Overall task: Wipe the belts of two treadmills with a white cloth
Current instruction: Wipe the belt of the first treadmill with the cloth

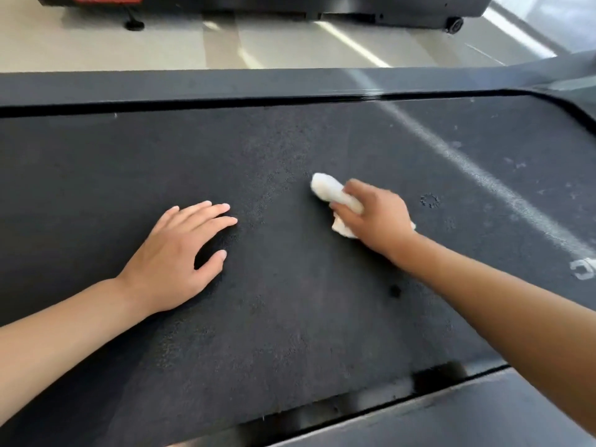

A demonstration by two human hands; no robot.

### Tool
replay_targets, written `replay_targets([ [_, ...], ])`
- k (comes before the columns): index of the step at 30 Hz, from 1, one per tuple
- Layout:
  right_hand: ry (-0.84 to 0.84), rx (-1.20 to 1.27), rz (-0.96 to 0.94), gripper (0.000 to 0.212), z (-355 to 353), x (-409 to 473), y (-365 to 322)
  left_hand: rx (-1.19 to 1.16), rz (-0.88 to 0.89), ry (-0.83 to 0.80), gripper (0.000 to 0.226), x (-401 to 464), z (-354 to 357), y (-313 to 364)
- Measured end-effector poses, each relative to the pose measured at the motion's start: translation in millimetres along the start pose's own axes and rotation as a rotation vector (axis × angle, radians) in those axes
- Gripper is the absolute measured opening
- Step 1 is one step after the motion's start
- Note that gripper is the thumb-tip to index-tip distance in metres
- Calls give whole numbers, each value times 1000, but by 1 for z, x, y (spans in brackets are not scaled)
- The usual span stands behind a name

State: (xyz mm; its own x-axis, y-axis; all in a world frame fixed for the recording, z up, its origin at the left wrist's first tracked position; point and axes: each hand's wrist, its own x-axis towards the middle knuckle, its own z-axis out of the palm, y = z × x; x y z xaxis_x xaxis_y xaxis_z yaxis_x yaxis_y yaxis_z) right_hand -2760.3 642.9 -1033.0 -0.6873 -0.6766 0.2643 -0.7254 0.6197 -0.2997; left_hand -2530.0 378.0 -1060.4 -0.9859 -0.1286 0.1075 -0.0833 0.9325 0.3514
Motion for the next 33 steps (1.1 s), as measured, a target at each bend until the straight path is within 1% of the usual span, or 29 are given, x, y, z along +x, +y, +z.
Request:
replay_targets([
  [1,17,-46,120,28,0,20,9,-4,2,-9,57,0,-1,0],
  [2,18,-68,159,29,2,30,11,-3,13,-27,57,1,-3,-1],
  [4,-8,-51,96,29,7,24,-17,34,45,-70,58,5,-11,-9],
  [6,-74,90,-116,25,17,-19,-69,69,11,-53,59,12,-23,-25],
  [7,-169,169,-279,22,23,-49,-98,62,-40,-27,60,13,-29,-34],
  [9,-459,329,-608,14,26,-103,-141,57,-123,11,61,12,-37,-52],
  [10,-590,356,-741,10,25,-121,-152,72,-135,17,60,10,-38,-59],
  [11,-650,353,-840,10,24,-128,-156,87,-136,23,59,7,-36,-63],
  [12,-630,350,-911,11,27,-120,-152,90,-143,34,58,4,-34,-64],
  [13,-553,344,-926,13,29,-100,-145,82,-162,53,57,2,-31,-65],
  [14,-437,327,-866,17,32,-68,-137,76,-194,75,57,1,-28,-64],
  [15,-296,249,-734,21,36,-27,-126,71,-234,100,57,1,-26,-65],
  [16,-174,148,-561,25,38,22,-109,69,-271,120,57,2,-26,-65],
  [17,-94,29,-364,29,40,70,-86,64,-294,133,57,3,-25,-66],
  [19,-51,-95,22,35,36,140,-46,50,-308,141,58,3,-24,-68],
  [20,-41,-97,98,36,37,154,-40,46,-305,145,58,3,-24,-70],
  [21,-24,-98,96,34,40,153,-47,42,-294,146,58,4,-24,-71],
  [22,-29,-82,39,30,44,139,-61,39,-288,146,58,4,-24,-72],
  [23,-63,-35,-46,26,49,113,-83,35,-289,151,57,4,-23,-73],
  [24,-121,46,-177,23,53,78,-110,35,-289,155,56,3,-22,-75],
  [25,-241,147,-354,22,53,38,-137,34,-285,162,55,3,-21,-76],
  [26,-413,233,-552,20,49,-2,-160,32,-281,171,55,3,-20,-76],
  [27,-604,295,-709,15,43,-35,-179,28,-279,180,54,4,-20,-77],
  [28,-752,333,-820,9,41,-56,-185,26,-279,188,54,4,-19,-77],
  [29,-806,359,-903,7,45,-60,-183,25,-278,191,53,5,-19,-78],
  [30,-730,327,-951,9,50,-44,-176,27,-276,192,53,5,-18,-77],
  [31,-607,282,-912,10,54,-15,-168,33,-276,194,53,5,-18,-77],
  [32,-451,212,-769,9,59,25,-158,42,-275,193,53,6,-19,-78],
  [33,-306,107,-558,8,66,71,-138,49,-271,191,53,6,-19,-77],
])
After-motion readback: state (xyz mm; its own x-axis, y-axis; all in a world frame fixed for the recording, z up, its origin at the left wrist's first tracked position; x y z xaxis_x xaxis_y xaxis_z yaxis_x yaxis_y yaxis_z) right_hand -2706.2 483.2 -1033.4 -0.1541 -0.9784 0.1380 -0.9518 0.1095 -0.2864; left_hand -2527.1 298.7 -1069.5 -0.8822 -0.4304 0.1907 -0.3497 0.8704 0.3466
